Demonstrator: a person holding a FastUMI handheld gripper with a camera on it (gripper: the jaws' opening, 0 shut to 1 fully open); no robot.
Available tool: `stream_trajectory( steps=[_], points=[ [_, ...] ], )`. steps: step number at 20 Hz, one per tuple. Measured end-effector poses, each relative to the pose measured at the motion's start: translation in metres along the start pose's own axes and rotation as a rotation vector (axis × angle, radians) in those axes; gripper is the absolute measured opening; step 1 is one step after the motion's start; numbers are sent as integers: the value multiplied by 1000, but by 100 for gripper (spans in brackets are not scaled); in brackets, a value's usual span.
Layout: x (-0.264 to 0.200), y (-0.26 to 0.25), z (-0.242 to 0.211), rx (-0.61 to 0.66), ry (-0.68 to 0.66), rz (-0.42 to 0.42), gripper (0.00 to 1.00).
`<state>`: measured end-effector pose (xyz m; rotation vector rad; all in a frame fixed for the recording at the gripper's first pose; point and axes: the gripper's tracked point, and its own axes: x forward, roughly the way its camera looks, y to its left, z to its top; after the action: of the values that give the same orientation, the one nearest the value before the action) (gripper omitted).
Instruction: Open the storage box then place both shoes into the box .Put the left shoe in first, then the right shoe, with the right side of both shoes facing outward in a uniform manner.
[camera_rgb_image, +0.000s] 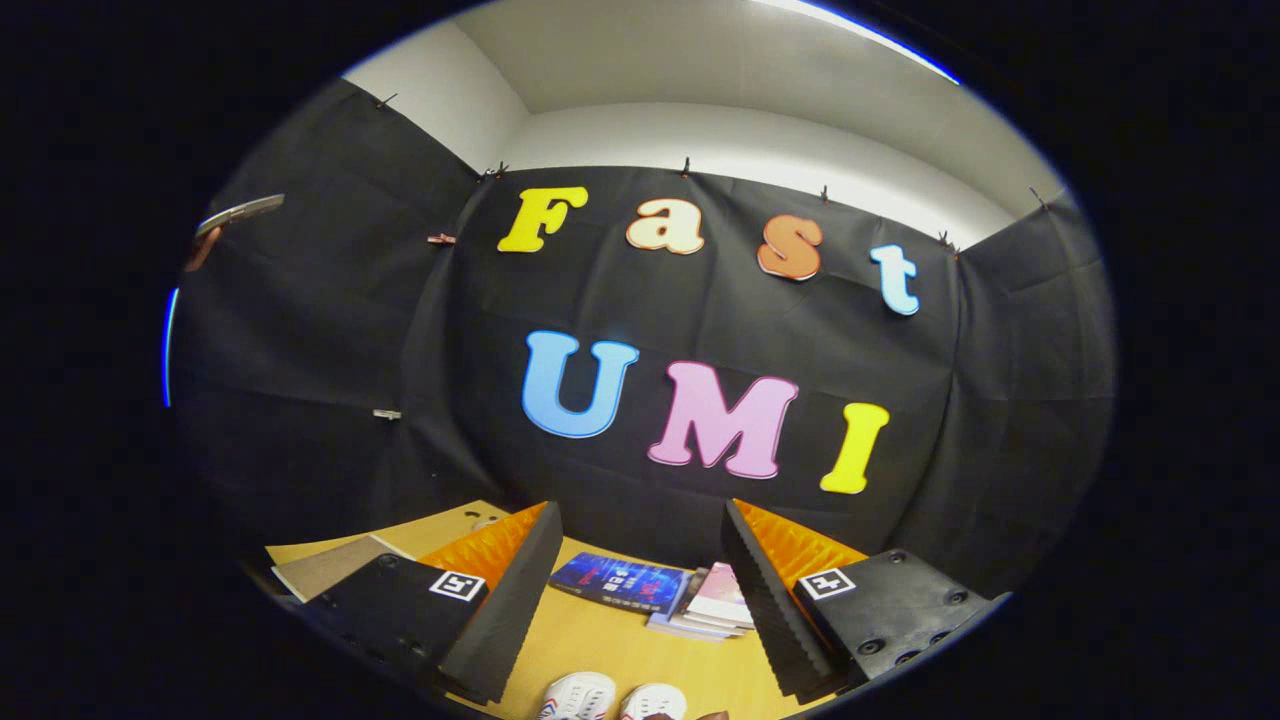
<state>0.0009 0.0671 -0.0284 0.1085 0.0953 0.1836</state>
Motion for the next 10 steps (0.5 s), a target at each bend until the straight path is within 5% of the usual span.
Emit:
stream_trajectory(
  steps=[4,10],
  points=[
    [14,47,-30,130,93,240,97],
    [20,107,-88,505,318,562,98]
  ],
)
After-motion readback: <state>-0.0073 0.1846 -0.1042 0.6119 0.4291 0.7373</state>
